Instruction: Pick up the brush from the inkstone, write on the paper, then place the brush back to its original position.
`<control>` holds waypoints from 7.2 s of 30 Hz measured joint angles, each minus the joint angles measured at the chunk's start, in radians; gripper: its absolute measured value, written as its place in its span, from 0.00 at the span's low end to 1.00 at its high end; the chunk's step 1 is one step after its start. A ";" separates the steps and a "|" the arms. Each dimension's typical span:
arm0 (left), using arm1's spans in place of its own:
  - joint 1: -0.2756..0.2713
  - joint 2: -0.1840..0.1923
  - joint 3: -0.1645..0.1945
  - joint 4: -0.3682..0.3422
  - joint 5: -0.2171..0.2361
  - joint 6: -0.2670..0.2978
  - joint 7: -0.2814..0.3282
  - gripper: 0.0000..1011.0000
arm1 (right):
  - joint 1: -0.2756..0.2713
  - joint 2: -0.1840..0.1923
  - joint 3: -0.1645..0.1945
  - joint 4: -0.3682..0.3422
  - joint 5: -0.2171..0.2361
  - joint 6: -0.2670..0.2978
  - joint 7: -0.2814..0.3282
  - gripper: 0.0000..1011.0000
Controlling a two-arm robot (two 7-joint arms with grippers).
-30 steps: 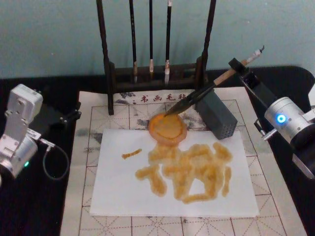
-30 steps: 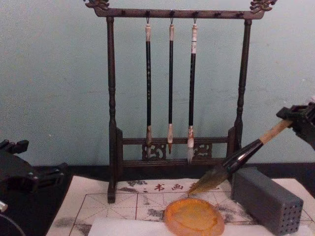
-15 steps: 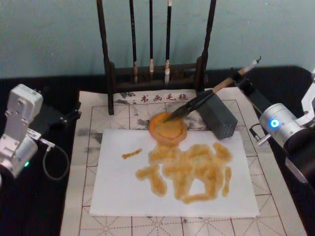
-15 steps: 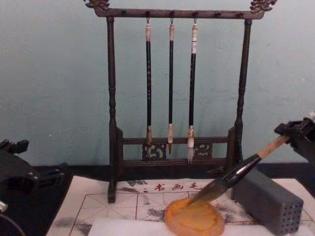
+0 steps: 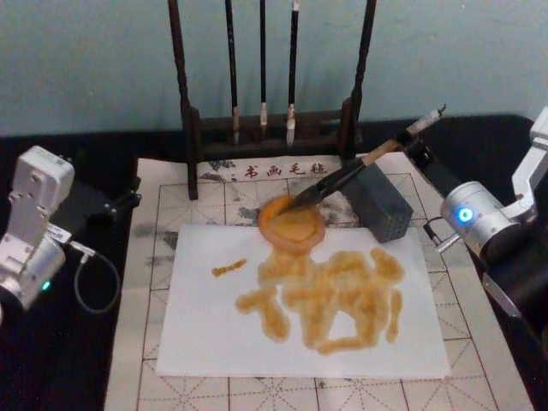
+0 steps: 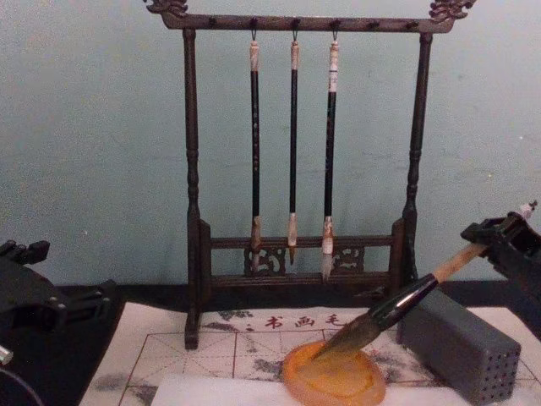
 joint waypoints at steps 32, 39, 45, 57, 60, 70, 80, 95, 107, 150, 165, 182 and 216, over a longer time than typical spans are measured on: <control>0.000 0.000 0.000 0.000 0.000 0.000 0.000 0.99 | 0.032 -0.006 -0.049 0.042 0.028 -0.027 -0.032 0.19; 0.000 0.000 0.000 0.000 0.000 0.000 0.000 0.99 | 0.032 -0.007 -0.053 0.046 0.031 -0.029 -0.036 0.19; 0.000 0.000 0.000 0.000 0.000 0.000 0.000 0.99 | 0.033 -0.009 -0.055 0.049 0.032 -0.031 -0.040 0.19; 0.000 0.000 0.000 0.000 0.000 0.000 0.000 0.99 | 0.033 -0.008 -0.055 0.051 0.032 -0.035 -0.043 0.19; 0.000 0.000 0.000 0.000 0.000 0.000 0.000 0.99 | 0.032 -0.009 -0.055 0.051 0.032 -0.035 -0.043 0.19; 0.000 0.000 0.000 0.000 0.000 0.000 0.000 0.99 | 0.032 -0.008 -0.055 0.050 0.031 -0.034 -0.042 0.25; 0.000 0.000 0.000 0.000 0.000 0.000 0.000 0.99 | 0.032 -0.009 -0.054 0.050 0.031 -0.033 -0.042 0.57; 0.000 0.000 0.000 0.000 0.000 0.000 0.000 0.99 | 0.032 -0.008 -0.054 0.050 0.031 -0.033 -0.041 0.98; 0.000 0.000 0.000 0.000 0.000 0.000 0.000 0.99 | 0.032 -0.008 -0.054 0.050 0.031 -0.033 -0.041 0.99; 0.000 0.000 0.000 0.000 0.000 0.000 0.000 0.99 | -0.188 0.209 -0.137 -0.286 -0.213 -0.159 -0.095 0.99; 0.000 0.000 0.000 0.000 0.000 0.000 0.000 0.99 | -0.155 0.249 -0.255 -0.249 -0.630 -0.226 -0.149 0.99; 0.000 0.000 0.000 0.000 0.000 0.000 0.000 0.99 | -0.148 0.239 -0.263 -0.224 -0.721 -0.225 -0.184 0.99; 0.000 0.000 0.000 0.000 0.000 0.000 0.000 0.99 | -0.148 0.241 -0.262 -0.227 -0.715 -0.225 -0.182 0.99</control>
